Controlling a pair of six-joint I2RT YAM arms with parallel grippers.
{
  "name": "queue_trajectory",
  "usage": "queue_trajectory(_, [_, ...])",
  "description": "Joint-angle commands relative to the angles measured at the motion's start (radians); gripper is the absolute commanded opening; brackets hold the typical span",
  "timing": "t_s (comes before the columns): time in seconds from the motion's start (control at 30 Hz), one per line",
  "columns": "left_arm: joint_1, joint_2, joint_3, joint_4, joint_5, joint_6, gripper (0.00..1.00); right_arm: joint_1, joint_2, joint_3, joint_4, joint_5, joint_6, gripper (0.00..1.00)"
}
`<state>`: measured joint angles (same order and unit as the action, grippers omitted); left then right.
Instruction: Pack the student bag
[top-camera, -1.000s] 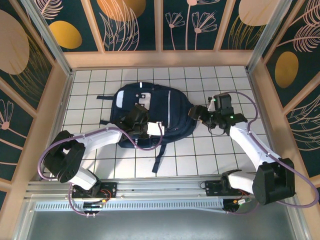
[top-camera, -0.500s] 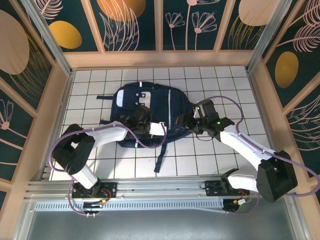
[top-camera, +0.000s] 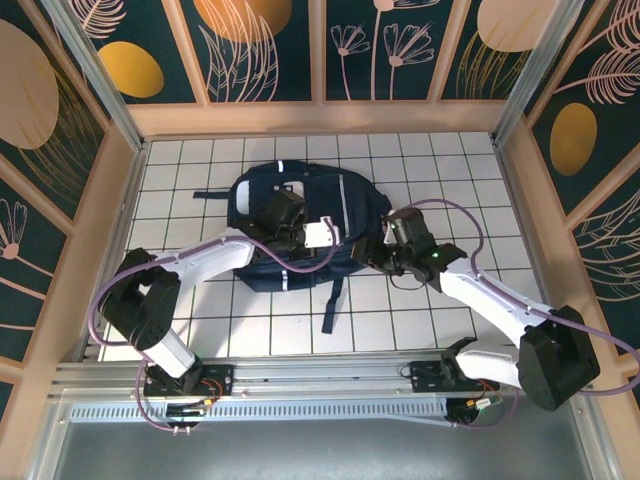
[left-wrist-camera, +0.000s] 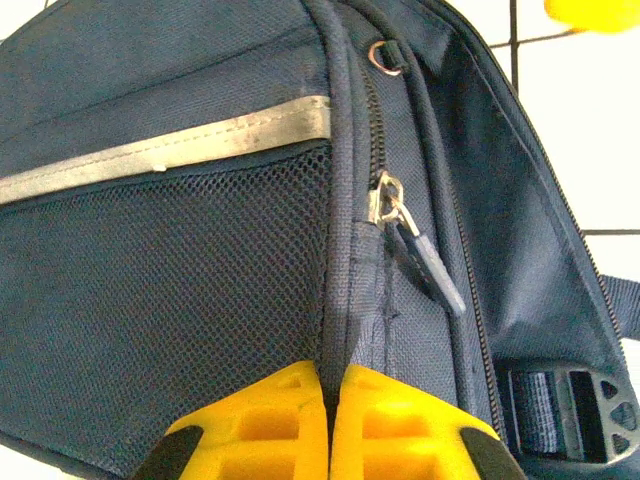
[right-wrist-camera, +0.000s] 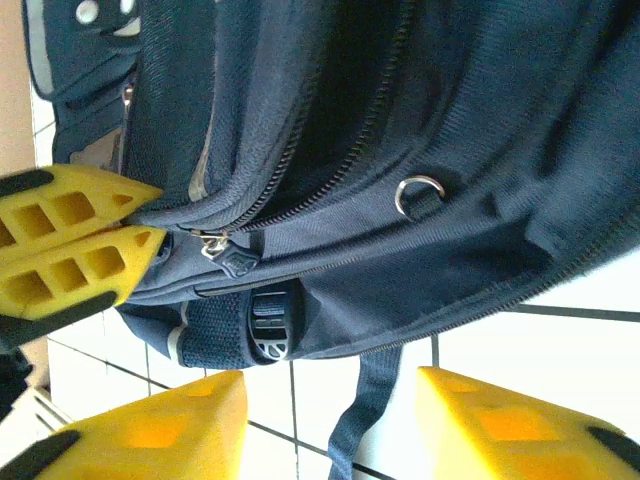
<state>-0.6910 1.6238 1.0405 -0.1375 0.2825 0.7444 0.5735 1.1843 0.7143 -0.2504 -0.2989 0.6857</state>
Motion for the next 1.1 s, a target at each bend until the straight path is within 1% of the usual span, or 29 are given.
queue_trajectory(0.0, [-0.005,-0.038,0.047,-0.052,0.126,-0.166,0.00,0.042,-0.028,0.048,0.035,0.053,-0.065,0.42])
queue_trajectory(0.03, [-0.005,-0.035,0.057,-0.072,0.147,-0.188,0.00,0.060,-0.028,0.054,0.046,0.080,-0.091,0.37])
queue_trajectory(0.07, [-0.005,-0.033,0.063,-0.082,0.172,-0.205,0.00,0.083,-0.023,0.063,0.051,0.114,-0.120,0.35])
queue_trajectory(0.13, [-0.005,-0.023,0.085,-0.100,0.230,-0.263,0.00,0.130,0.000,0.075,0.062,0.207,-0.175,0.35])
queue_trajectory(0.23, [-0.004,-0.002,0.117,-0.113,0.275,-0.350,0.00,0.157,0.040,0.085,0.074,0.273,-0.169,0.34])
queue_trajectory(0.27, [-0.001,0.002,0.121,-0.113,0.285,-0.371,0.00,0.173,0.047,0.091,0.070,0.298,-0.154,0.35])
queue_trajectory(0.33, [0.005,0.007,0.123,-0.105,0.317,-0.401,0.00,0.233,0.051,0.102,0.048,0.444,-0.100,0.39])
queue_trajectory(0.5, [0.040,0.016,0.122,-0.080,0.369,-0.484,0.00,0.349,0.048,0.092,-0.011,0.708,0.087,0.41])
queue_trajectory(0.6, [0.051,0.015,0.114,-0.082,0.400,-0.476,0.00,0.365,0.093,0.100,-0.036,0.740,0.144,0.41])
queue_trajectory(0.7, [0.051,0.002,0.098,-0.082,0.407,-0.463,0.00,0.381,0.161,0.154,-0.086,0.789,0.167,0.36])
queue_trajectory(0.8, [0.053,-0.004,0.093,-0.082,0.408,-0.468,0.00,0.410,0.226,0.232,-0.149,0.870,0.191,0.36])
queue_trajectory(0.9, [0.056,0.000,0.096,-0.082,0.398,-0.470,0.00,0.445,0.296,0.337,-0.316,0.990,0.316,0.38])
queue_trajectory(0.97, [0.057,0.002,0.098,-0.078,0.393,-0.471,0.00,0.466,0.337,0.399,-0.438,1.060,0.407,0.38])
queue_trajectory(1.07, [0.059,-0.004,0.084,-0.068,0.390,-0.446,0.00,0.474,0.380,0.457,-0.573,1.105,0.498,0.34])
